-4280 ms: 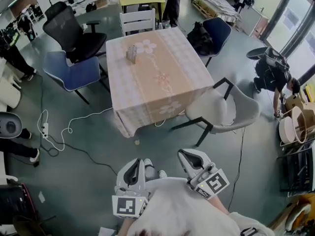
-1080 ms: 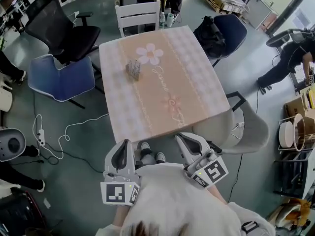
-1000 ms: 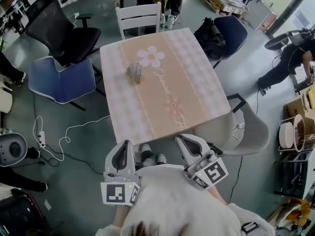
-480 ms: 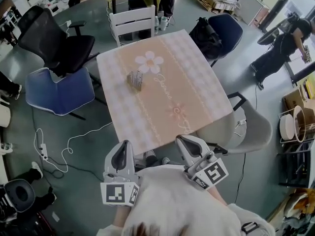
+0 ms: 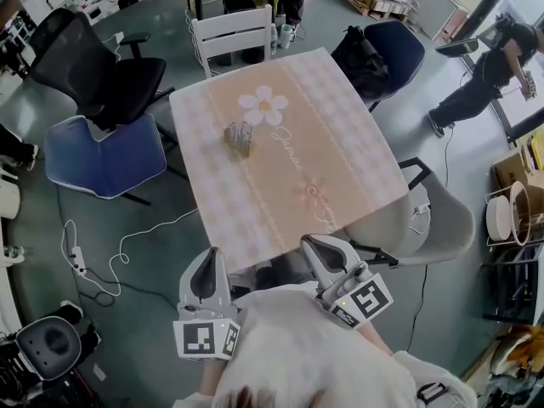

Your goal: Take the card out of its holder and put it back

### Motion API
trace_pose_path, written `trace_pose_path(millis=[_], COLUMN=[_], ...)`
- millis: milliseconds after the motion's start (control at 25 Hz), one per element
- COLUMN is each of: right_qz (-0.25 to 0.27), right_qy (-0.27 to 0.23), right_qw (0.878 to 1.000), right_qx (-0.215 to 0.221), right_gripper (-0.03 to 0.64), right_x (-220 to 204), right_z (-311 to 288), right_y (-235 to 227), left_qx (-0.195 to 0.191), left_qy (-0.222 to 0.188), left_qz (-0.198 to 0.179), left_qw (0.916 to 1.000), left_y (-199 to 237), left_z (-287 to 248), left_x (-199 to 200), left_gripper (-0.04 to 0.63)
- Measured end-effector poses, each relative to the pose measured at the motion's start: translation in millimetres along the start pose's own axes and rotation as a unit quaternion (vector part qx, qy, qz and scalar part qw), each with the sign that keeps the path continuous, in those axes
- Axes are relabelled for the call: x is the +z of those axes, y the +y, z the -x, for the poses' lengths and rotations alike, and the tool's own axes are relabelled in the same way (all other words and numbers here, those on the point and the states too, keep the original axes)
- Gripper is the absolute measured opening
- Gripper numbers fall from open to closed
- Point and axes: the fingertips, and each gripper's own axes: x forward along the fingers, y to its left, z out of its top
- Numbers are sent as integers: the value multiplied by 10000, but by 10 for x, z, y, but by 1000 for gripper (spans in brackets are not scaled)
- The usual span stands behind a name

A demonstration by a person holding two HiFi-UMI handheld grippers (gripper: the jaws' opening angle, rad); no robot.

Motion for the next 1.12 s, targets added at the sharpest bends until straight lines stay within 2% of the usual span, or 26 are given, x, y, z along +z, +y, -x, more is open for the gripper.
trace_pose_path(millis=[440,960,1120], right_qz=[-35,77,91], right_qy=[84,180,203], right_qw=[9995,9954,9942], right_qx=[294,941,1048], right_gripper=[-2,-2,-2], right_x=[125,251,254], right_z=[-220,-468,-515], right_y=[-375,-794,-874], left_qx=[221,777,826], left_qy=[-4,-187,-203], left_qz=[103,208,222], left_qw=[9997,9966,9961], left_y=[-103,-214,-255], left_z=[-367,-707,-788], left_x=[121,215,199], left_gripper=[0,0,0])
